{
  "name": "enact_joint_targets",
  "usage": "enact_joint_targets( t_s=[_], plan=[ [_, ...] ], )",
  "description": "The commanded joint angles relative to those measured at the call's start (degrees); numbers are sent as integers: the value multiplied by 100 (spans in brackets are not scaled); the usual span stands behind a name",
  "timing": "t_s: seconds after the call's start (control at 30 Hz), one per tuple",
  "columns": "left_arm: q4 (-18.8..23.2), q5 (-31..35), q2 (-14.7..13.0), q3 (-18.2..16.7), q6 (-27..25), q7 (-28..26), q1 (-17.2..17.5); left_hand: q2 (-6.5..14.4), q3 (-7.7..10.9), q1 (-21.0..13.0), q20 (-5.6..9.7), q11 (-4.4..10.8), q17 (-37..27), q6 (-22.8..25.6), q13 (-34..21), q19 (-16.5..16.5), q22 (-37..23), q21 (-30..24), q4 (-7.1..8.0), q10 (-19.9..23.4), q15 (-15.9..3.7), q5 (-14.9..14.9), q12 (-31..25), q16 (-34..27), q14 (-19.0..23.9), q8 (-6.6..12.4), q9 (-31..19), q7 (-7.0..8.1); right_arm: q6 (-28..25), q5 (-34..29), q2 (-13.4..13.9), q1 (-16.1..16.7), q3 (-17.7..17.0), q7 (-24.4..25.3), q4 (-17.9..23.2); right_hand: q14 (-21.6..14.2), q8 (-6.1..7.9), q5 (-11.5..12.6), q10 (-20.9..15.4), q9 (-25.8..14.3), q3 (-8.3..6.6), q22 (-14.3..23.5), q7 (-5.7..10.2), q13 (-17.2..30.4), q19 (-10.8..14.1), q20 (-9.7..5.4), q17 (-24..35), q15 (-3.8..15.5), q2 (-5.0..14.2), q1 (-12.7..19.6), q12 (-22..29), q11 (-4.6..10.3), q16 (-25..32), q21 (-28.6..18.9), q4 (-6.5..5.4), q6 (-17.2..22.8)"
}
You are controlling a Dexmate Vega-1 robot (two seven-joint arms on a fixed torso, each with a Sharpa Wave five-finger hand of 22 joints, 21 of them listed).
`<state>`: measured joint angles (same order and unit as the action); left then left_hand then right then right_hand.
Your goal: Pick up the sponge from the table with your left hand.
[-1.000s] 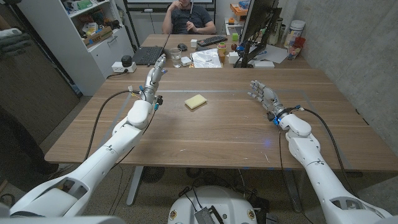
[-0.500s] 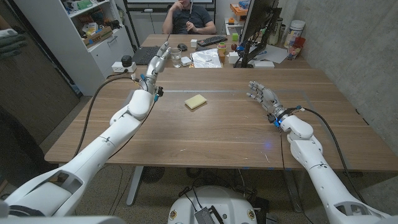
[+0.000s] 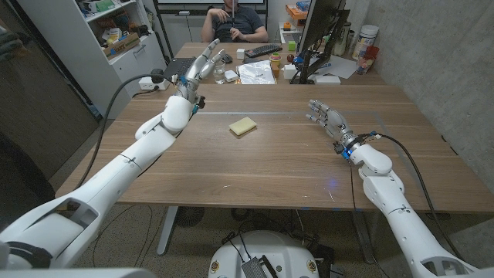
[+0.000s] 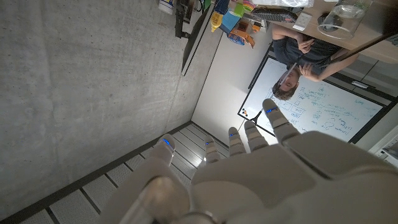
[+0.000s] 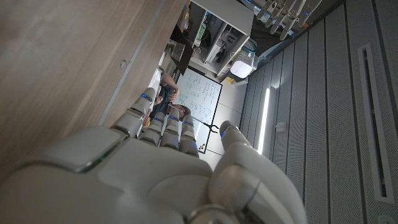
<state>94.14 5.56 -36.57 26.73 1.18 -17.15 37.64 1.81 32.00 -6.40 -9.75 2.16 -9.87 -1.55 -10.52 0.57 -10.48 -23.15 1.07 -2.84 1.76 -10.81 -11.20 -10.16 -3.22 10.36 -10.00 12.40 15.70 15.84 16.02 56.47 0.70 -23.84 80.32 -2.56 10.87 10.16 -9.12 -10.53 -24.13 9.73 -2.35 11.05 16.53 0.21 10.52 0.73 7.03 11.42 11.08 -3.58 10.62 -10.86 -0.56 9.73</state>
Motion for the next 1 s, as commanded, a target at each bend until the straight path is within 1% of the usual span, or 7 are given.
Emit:
enact_joint_targets(
  t_s=[0.03, 0.17, 0.33, 0.53, 0.67, 0.87, 1.0],
  plan=[
    [388, 671, -212, 317, -856, 601, -431, 15, 33, -124, -56, 31, -6, -58, -27, 30, -10, 18, -92, -77, -17, -42, 23, 5, -64, -6, -24, 18, 216, 39, 213, 158, 113, -23, 380, -50, 28, 37, -48, -29, -10, 21, 0, 17, 69, 11, 12, -13, -26, 6, 39, 7, 37, -46, 33, 55],
    [434, 915, -254, 461, -1007, 745, -555, 23, 58, -204, -52, 29, -6, -83, -27, 42, -8, 33, -168, -127, -25, -45, 29, 12, -111, 0, -25, 19, 253, 131, 229, 200, 123, 2, 417, -53, 30, 37, -44, -29, -10, 21, -1, 17, 71, 10, 11, -14, -26, 7, 37, -1, 37, -46, 39, 60],
    [385, 1049, -216, 582, -992, 904, -715, -15, 77, -340, -2, 37, -6, -128, -26, 55, -4, 69, -318, -215, -25, -48, 34, 13, -182, 7, -26, 16, 311, 135, 302, 240, 164, 28, 493, -54, 31, 36, -48, -29, -8, 21, -2, 17, 69, 10, 12, -15, -26, 5, 39, 3, 38, -45, 42, 63],
    [316, 1387, -201, 844, -971, 1224, -1008, -107, 60, -430, 14, 50, -8, -169, -27, 75, 1, 93, -437, -247, -32, -56, 28, 3, -197, 12, -29, 11, 368, 134, 349, 275, 216, 122, 574, -58, 32, 36, -46, -29, -6, 21, 1, 16, 69, 13, 11, -11, -30, 4, 37, 8, 39, -45, 47, 69],
    [221, 1492, -124, 957, -902, 1398, -1160, -172, 49, -506, 24, 56, -9, -193, -27, 125, 4, 98, -527, -273, -24, -70, 24, -8, -192, 19, -32, 11, 461, 138, 396, 263, 269, 98, 529, -60, 33, 35, -60, -29, -4, 21, -2, 16, 70, 12, 13, -16, -31, -3, 42, 0, 40, -45, 47, 72],
    [136, 1642, -47, 1104, -860, 1665, -1324, -272, 36, -705, -10, 66, -10, -240, -27, 350, 10, 75, -721, -367, 21, -110, 26, -21, -184, 33, -37, 20, 492, 170, 436, 252, 317, 109, 491, -58, 31, 33, -54, -29, 1, 21, 6, 16, 70, 8, 15, -15, -35, -12, 39, 1, 40, -44, 45, 69],
    [98, 1719, -13, 1183, -897, 1854, -1401, -293, 31, -779, -24, 109, -9, -266, -27, 405, 14, 82, -781, -447, 56, -126, 42, -13, -210, 32, -38, 22, 525, 203, 444, 238, 336, 107, 460, -61, 33, 32, -63, -29, 6, 21, 5, 16, 68, 9, 18, -17, -37, -26, 43, 7, 42, -43, 39, 75]
  ],
)
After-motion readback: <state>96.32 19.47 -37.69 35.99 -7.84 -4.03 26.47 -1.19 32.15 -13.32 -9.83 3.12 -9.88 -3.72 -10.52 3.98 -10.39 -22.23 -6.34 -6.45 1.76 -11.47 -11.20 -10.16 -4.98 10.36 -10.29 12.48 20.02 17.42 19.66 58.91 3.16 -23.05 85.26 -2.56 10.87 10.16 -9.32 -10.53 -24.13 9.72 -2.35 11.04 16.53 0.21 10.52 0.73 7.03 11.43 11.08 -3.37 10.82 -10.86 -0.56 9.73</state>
